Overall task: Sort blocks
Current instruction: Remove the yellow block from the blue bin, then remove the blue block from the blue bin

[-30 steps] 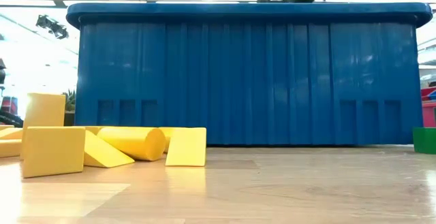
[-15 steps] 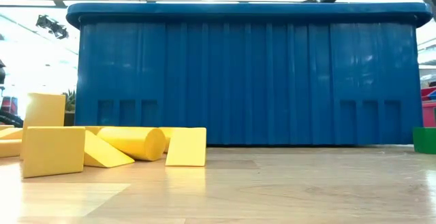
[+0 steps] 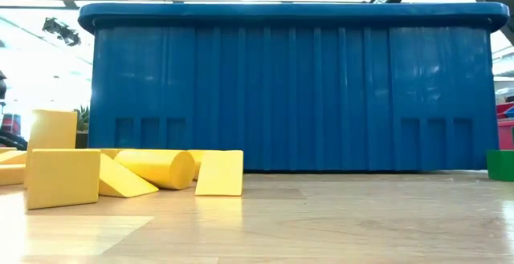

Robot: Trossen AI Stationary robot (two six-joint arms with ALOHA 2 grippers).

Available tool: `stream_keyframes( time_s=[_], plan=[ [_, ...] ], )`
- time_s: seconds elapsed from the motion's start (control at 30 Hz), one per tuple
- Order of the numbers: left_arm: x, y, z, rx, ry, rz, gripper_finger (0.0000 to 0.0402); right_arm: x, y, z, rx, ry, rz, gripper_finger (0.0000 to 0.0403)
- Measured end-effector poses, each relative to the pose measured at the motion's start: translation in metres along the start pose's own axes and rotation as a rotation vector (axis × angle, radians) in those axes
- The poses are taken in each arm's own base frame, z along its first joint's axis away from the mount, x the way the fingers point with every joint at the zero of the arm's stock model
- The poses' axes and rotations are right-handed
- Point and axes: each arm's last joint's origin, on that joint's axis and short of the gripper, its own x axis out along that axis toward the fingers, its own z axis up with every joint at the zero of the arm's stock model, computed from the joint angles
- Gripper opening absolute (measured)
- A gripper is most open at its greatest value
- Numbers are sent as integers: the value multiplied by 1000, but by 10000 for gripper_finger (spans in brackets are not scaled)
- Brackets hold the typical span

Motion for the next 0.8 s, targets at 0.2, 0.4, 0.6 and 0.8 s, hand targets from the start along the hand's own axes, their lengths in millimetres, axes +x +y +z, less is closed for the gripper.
stream_keyframes(
  time_s=[0.2, 0.4, 0.6, 0.8],
  plan=[
    [0, 0, 0, 1, 2, 0, 202, -1, 1, 1, -5, 6, -50, 140],
    [0, 0, 1, -42, -6, 0, 202, -11, 6, 2, -16, 13, -84, 114],
    [0, 0, 0, -47, 2, 1, 202, -65, 32, 8, -54, -113, -123, 114],
    [0, 0, -2, -40, 15, 2, 202, -142, 79, 3, -87, -342, -138, 114]
  ],
)
